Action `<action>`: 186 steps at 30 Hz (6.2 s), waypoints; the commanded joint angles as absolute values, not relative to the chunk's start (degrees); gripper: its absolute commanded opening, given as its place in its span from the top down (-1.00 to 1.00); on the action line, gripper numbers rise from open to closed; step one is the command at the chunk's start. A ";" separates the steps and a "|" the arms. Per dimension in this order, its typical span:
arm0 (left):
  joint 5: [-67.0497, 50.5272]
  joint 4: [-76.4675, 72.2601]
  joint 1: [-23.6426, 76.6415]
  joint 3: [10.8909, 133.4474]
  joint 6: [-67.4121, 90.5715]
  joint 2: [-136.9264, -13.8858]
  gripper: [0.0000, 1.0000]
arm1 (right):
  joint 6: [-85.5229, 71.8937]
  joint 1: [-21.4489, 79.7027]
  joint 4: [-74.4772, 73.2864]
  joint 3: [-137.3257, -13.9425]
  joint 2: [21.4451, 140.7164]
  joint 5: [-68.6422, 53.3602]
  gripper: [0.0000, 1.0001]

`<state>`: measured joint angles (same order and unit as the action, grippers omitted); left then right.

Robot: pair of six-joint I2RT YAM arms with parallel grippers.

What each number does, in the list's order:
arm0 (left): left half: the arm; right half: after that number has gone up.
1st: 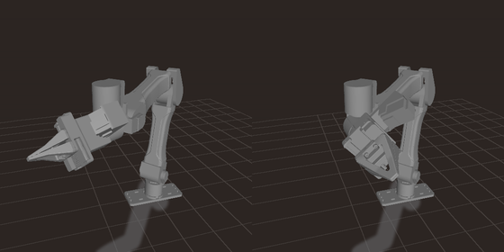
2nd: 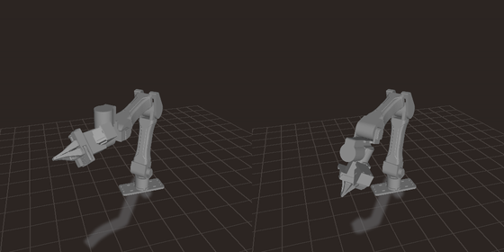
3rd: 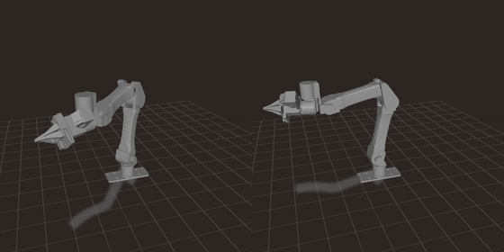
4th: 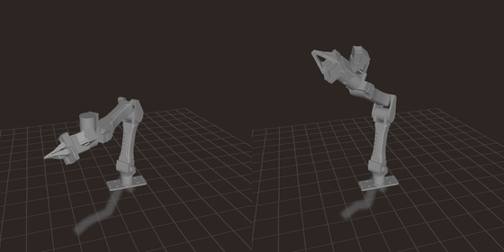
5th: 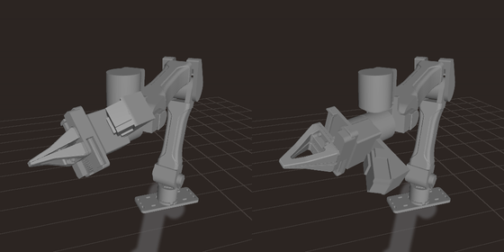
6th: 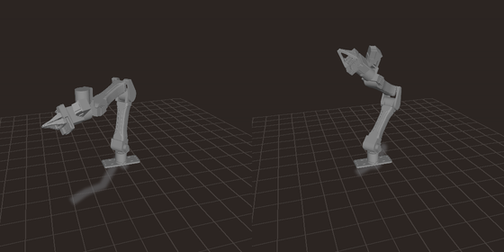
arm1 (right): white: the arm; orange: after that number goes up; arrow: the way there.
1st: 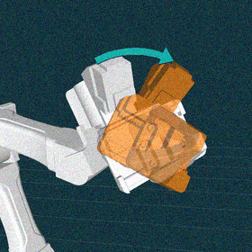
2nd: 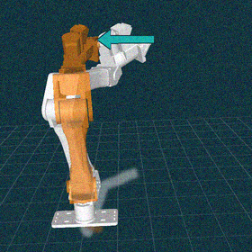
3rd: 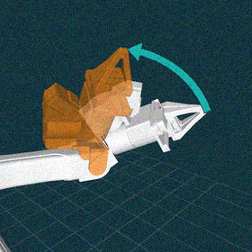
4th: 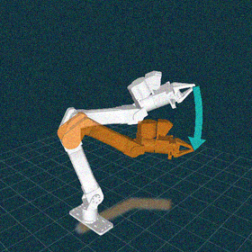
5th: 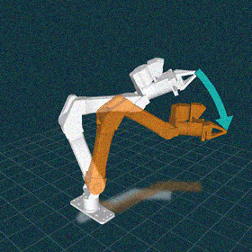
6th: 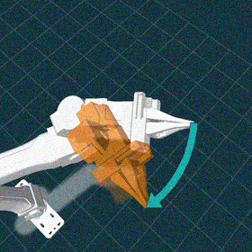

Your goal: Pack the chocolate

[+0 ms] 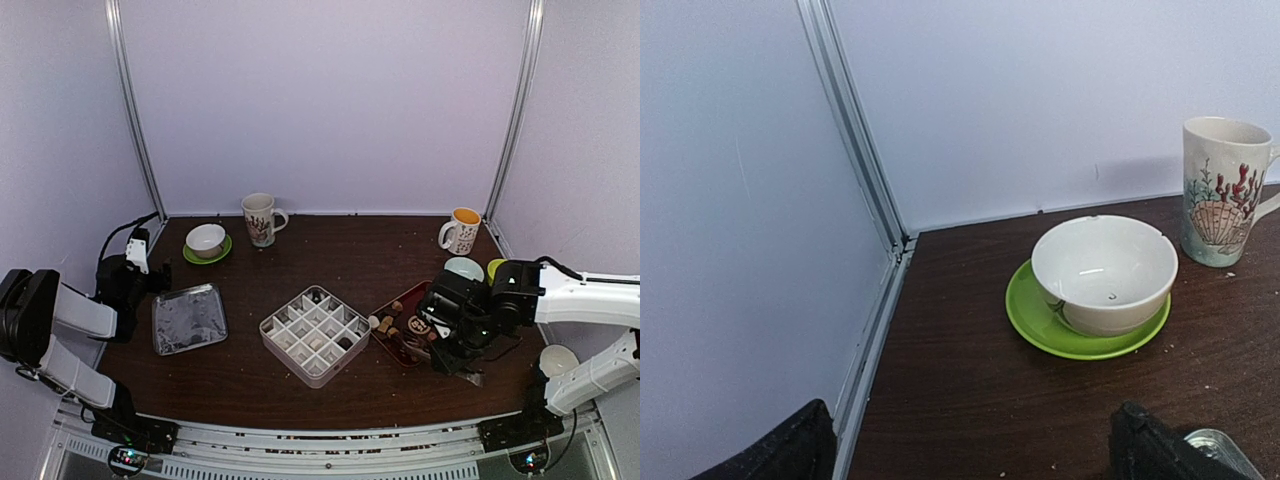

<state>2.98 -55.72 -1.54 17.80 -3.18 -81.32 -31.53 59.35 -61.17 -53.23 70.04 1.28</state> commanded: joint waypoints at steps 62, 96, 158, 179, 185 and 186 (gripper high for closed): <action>1.85 -59.06 -1.95 18.33 -3.78 -81.47 -0.96 | -25.59 66.07 -43.65 -58.78 69.43 -18.28 0.57; 1.88 -59.00 -2.01 18.29 -3.77 -81.47 -0.96 | -26.14 67.05 -41.06 -59.24 70.38 -13.69 0.24; 9.16 -9.30 -1.93 37.71 10.05 -68.18 -0.96 | -40.05 44.71 -39.30 -32.78 51.93 10.63 0.26; 3.95 30.07 -2.02 41.13 33.62 -56.89 -0.96 | -35.67 39.93 -28.50 -30.97 59.99 9.61 0.02; 3.18 36.41 -2.01 39.55 37.21 -53.43 -0.95 | -35.27 39.64 -26.95 -30.90 62.13 9.04 -0.05; 3.42 37.22 -2.02 39.13 38.23 -52.94 -0.96 | -35.25 39.56 -26.90 -30.87 62.40 9.05 -0.11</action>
